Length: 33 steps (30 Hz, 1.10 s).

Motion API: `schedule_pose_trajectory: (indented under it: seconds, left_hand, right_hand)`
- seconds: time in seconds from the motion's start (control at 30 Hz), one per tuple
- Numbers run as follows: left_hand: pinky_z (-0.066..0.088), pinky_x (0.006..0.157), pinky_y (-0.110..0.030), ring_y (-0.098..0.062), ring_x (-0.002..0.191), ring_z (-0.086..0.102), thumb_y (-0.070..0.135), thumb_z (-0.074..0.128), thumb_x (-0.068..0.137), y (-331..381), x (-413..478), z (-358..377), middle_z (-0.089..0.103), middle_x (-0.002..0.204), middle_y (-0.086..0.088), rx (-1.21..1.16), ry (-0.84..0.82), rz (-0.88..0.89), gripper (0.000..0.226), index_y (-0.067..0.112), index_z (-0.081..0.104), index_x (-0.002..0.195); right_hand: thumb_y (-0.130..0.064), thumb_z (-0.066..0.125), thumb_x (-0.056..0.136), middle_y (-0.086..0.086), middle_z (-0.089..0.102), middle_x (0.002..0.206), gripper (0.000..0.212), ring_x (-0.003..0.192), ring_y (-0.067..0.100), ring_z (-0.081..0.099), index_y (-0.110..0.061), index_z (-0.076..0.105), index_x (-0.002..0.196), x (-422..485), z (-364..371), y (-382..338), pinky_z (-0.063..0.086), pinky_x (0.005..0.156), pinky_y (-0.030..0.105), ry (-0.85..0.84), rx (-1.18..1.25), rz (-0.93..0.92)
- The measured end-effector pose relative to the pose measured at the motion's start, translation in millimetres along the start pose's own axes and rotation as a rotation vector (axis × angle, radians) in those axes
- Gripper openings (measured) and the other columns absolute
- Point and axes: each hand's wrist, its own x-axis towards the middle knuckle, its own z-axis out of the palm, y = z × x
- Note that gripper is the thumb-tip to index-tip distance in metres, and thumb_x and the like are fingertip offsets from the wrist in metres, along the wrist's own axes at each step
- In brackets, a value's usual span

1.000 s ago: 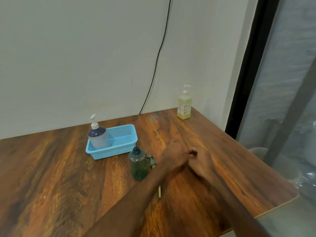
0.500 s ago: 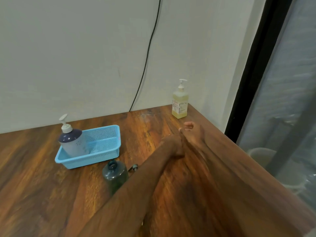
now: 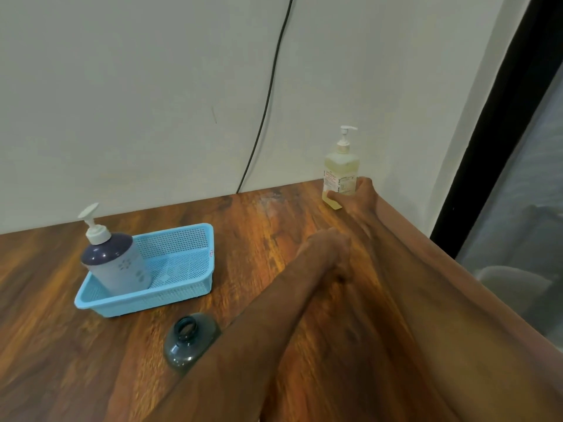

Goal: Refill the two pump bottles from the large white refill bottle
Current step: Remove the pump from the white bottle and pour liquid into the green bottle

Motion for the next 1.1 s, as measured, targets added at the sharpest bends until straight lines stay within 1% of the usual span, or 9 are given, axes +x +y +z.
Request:
schedule_pose_trajectory:
  seconds: [0.1, 0.23, 0.43, 0.5, 0.63, 0.83, 0.97, 1.03, 1.1]
  left_hand:
    - [0.059, 0.096, -0.048, -0.027, 0.107, 0.065, 0.036, 0.083, 0.084, 0.8, 2.3, -2.6, 0.064, 0.118, -0.008, 0.002, -0.023, -0.007, 0.044, 0.013, 0.069, 0.119]
    - [0.059, 0.092, -0.044, -0.028, 0.111, 0.064, 0.036, 0.082, 0.086, 3.6, 0.9, -1.0, 0.062, 0.123, -0.01, 0.027, -0.009, -0.021, 0.049, 0.012, 0.066, 0.125]
    - [0.054, 0.105, -0.047, -0.029, 0.122, 0.06, 0.034, 0.075, 0.093, 5.4, -14.0, -0.5, 0.058, 0.131, -0.011, 0.026, 0.002, -0.022, 0.049, 0.011, 0.06, 0.134]
    - [0.052, 0.107, -0.048, -0.03, 0.123, 0.058, 0.034, 0.072, 0.095, 7.0, -19.9, -0.3, 0.056, 0.133, -0.011, 0.019, 0.001, -0.034, 0.05, 0.011, 0.057, 0.137]
    - [0.05, 0.11, -0.05, -0.031, 0.128, 0.056, 0.033, 0.067, 0.098, 11.1, -25.3, 1.3, 0.054, 0.14, -0.012, 0.021, -0.012, -0.063, 0.052, 0.008, 0.054, 0.142]
    - [0.053, 0.106, -0.049, -0.032, 0.13, 0.057, 0.034, 0.052, 0.106, 9.6, -38.4, 22.7, 0.056, 0.144, -0.015, 0.08, 0.032, -0.081, 0.048, 0.005, 0.054, 0.145]
    - [0.053, 0.103, -0.043, -0.03, 0.122, 0.06, 0.032, 0.059, 0.104, 9.5, -63.2, 30.4, 0.06, 0.136, -0.01, 0.041, 0.038, -0.068, 0.046, 0.007, 0.057, 0.143]
    - [0.054, 0.104, -0.044, -0.03, 0.119, 0.062, 0.031, 0.06, 0.103, 10.0, -76.9, 33.3, 0.063, 0.132, -0.01, 0.069, -0.001, -0.052, 0.043, 0.008, 0.059, 0.139]
    - [0.052, 0.107, -0.046, -0.031, 0.121, 0.061, 0.028, 0.063, 0.1, 8.4, -91.1, 34.5, 0.064, 0.134, -0.01, 0.068, -0.028, -0.03, 0.042, 0.009, 0.06, 0.138]
  right_hand:
    - [-0.042, 0.094, 0.06, 0.004, 0.065, 0.127, 0.09, 0.117, 0.026, 0.064, -0.012, 0.05, 0.132, 19.8, 7.3, -1.3, 0.056, 0.093, 0.038, 0.01, -0.015, 0.007]
    - [-0.031, 0.093, 0.069, 0.009, 0.063, 0.132, 0.082, 0.122, 0.03, 0.06, -0.007, 0.051, 0.135, 26.9, 13.4, -6.4, 0.052, 0.09, 0.036, 0.041, -0.054, -0.026]
    - [-0.03, 0.094, 0.067, 0.008, 0.064, 0.131, 0.081, 0.12, 0.029, 0.062, -0.009, 0.054, 0.133, 11.4, 7.0, -2.8, 0.055, 0.092, 0.039, 0.07, -0.087, -0.019]
    - [-0.028, 0.095, 0.065, 0.007, 0.066, 0.128, 0.079, 0.116, 0.027, 0.064, -0.01, 0.056, 0.131, -4.8, -0.8, -1.4, 0.057, 0.092, 0.039, 0.088, -0.075, -0.054]
    - [-0.031, 0.096, 0.062, 0.004, 0.068, 0.128, 0.08, 0.116, 0.025, 0.065, -0.014, 0.058, 0.131, -44.2, -19.0, -2.0, 0.057, 0.096, 0.047, 0.095, -0.066, -0.11]
    - [-0.033, 0.096, 0.059, -0.002, 0.072, 0.116, 0.072, 0.102, 0.018, 0.07, -0.017, 0.064, 0.12, -122.4, -62.5, -20.2, 0.061, 0.086, 0.038, 0.078, 0.01, -0.178]
    - [-0.038, 0.094, 0.06, -0.004, 0.071, 0.114, 0.072, 0.1, 0.014, 0.069, -0.018, 0.063, 0.121, -182.2, -91.6, -30.2, 0.06, 0.08, 0.029, 0.039, 0.013, -0.239]
    - [-0.037, 0.095, 0.06, -0.003, 0.071, 0.115, 0.071, 0.102, 0.014, 0.069, -0.019, 0.062, 0.121, -209.5, -105.2, -33.7, 0.062, 0.082, 0.032, 0.033, 0.017, -0.263]
    - [-0.038, 0.095, 0.06, -0.004, 0.071, 0.117, 0.075, 0.105, 0.014, 0.069, -0.019, 0.061, 0.124, -233.6, -119.2, -36.1, 0.062, 0.086, 0.037, 0.033, 0.03, -0.272]
